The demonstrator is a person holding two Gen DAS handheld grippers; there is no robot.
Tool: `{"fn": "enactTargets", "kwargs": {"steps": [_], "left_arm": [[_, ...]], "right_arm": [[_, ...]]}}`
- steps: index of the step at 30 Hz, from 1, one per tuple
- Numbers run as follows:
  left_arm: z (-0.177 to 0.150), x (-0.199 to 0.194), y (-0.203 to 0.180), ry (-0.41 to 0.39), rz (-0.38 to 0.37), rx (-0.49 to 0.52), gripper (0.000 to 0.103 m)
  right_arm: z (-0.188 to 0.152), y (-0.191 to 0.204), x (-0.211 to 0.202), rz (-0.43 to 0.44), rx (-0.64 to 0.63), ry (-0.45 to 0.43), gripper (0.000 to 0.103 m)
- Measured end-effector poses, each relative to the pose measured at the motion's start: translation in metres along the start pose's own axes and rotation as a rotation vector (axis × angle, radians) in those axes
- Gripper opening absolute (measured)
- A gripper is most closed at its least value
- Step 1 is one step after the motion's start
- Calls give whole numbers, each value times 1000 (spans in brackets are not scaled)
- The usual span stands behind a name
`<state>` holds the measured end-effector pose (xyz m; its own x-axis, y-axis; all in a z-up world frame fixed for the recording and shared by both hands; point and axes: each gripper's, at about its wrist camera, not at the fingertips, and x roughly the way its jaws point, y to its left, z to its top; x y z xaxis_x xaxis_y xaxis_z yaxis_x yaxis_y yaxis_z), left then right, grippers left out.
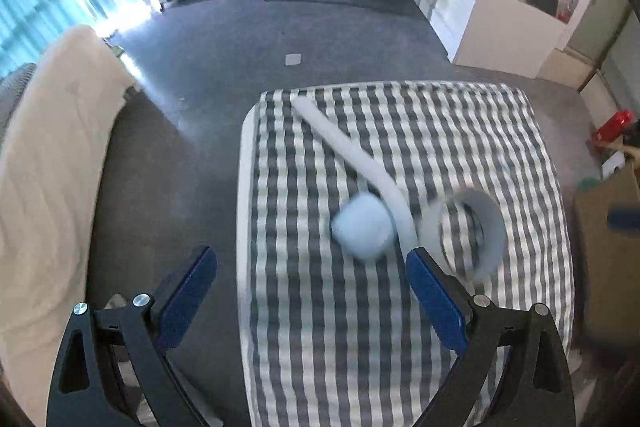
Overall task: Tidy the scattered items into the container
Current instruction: 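Move both grippers back over the bed toward the remaining items, then grasp the white foam tube with the left gripper while the right grasps the tape roll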
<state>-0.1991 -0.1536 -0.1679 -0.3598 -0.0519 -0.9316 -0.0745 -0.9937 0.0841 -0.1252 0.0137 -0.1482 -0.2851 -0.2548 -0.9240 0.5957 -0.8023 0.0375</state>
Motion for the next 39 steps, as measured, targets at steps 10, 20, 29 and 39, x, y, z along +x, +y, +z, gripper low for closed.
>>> {"fn": "enactTargets", "kwargs": {"steps": [10, 20, 29, 39], "left_arm": [[67, 83, -12, 74, -47, 86, 98], [73, 121, -19, 110, -81, 96, 98], [66, 108, -22, 66, -98, 107, 72], [65, 95, -24, 106, -180, 100, 20]], "right_arm": [[17, 43, 55, -77, 52, -76, 90], [33, 41, 98, -120, 158, -48, 90], [36, 41, 118, -122, 201, -5, 55], [38, 40, 89, -87, 154, -27, 14]]}}
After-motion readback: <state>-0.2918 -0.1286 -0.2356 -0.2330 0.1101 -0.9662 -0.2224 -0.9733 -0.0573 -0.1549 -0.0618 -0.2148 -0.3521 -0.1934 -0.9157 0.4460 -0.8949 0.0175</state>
